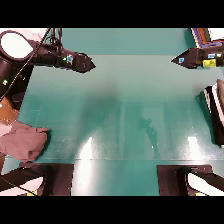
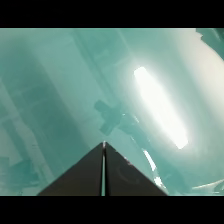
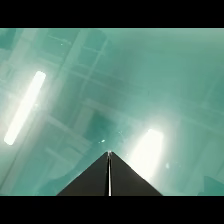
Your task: Fold the shirts.
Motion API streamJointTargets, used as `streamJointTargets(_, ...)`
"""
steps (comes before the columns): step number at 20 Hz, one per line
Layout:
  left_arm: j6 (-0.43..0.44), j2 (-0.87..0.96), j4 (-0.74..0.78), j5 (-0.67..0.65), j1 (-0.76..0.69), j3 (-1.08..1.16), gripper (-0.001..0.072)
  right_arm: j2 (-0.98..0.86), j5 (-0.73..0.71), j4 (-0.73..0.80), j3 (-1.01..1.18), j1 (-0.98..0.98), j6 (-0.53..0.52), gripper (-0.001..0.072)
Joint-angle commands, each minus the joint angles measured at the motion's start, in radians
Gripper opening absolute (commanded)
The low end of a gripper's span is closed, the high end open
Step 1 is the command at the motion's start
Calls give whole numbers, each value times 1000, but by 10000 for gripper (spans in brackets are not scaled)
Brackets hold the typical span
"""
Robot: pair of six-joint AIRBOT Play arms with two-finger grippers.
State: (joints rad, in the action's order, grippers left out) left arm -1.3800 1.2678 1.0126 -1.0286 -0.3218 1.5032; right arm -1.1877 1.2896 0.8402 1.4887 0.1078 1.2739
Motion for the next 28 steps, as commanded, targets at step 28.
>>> streamJointTargets(28, -173, -467, 752, -489, 289, -520, 86, -1, 14, -2, 0, 1, 0, 20)
